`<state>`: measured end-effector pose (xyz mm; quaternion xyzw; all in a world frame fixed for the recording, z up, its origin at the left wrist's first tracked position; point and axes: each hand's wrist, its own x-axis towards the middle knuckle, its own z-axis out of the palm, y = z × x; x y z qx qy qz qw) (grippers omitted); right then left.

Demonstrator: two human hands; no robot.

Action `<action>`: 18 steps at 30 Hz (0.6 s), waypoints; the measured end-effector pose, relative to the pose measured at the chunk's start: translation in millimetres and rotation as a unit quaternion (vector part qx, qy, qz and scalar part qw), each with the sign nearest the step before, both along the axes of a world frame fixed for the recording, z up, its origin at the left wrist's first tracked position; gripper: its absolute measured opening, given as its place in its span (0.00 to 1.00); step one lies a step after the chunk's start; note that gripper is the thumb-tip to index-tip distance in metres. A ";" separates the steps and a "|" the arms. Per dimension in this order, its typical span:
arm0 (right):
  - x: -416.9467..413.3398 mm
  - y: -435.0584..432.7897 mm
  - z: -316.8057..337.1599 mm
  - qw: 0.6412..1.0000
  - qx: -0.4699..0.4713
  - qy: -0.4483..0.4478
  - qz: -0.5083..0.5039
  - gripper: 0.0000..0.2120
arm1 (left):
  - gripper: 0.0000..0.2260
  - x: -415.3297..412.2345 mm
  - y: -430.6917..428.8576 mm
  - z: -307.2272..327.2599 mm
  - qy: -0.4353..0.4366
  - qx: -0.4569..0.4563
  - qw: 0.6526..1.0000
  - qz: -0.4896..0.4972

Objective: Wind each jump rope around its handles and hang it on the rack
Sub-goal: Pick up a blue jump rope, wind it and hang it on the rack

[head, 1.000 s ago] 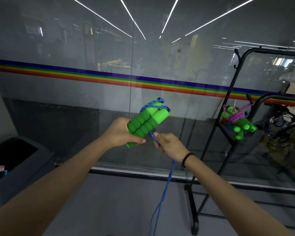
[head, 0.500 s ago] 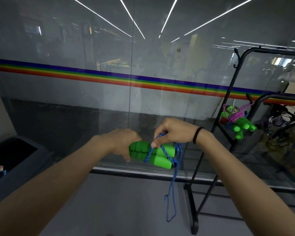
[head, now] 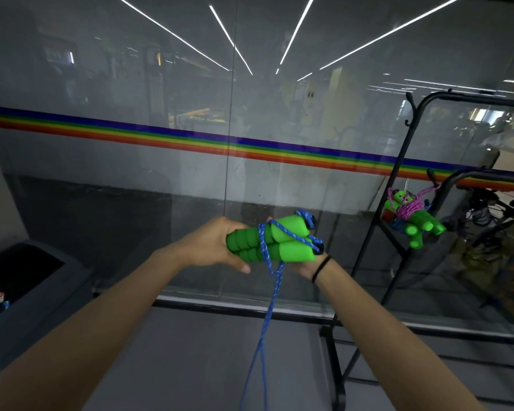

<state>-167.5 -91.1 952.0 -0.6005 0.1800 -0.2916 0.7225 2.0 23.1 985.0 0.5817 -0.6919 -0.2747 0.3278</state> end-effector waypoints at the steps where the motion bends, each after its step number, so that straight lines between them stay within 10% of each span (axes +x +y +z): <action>1: 4.6 2.4 -2.2 0.999 -0.033 0.010 -0.026 0.06 | 0.14 -1.0 1.4 -2.8 0.040 -0.011 0.999 0.006; 8: -3.0 31.7 9.6 0.953 -0.226 0.201 -0.003 0.15 | 0.21 -6.5 -1.2 0.5 0.256 -0.108 0.945 0.174; 13: -16.1 35.4 48.8 0.759 -0.547 0.353 -0.027 0.13 | 0.27 -7.2 -0.1 -6.8 0.099 -0.124 0.972 0.176; 18: -23.9 33.4 79.8 0.692 -0.616 0.375 -0.032 0.13 | 0.37 -6.4 -2.3 -7.7 -0.076 -0.061 0.991 0.088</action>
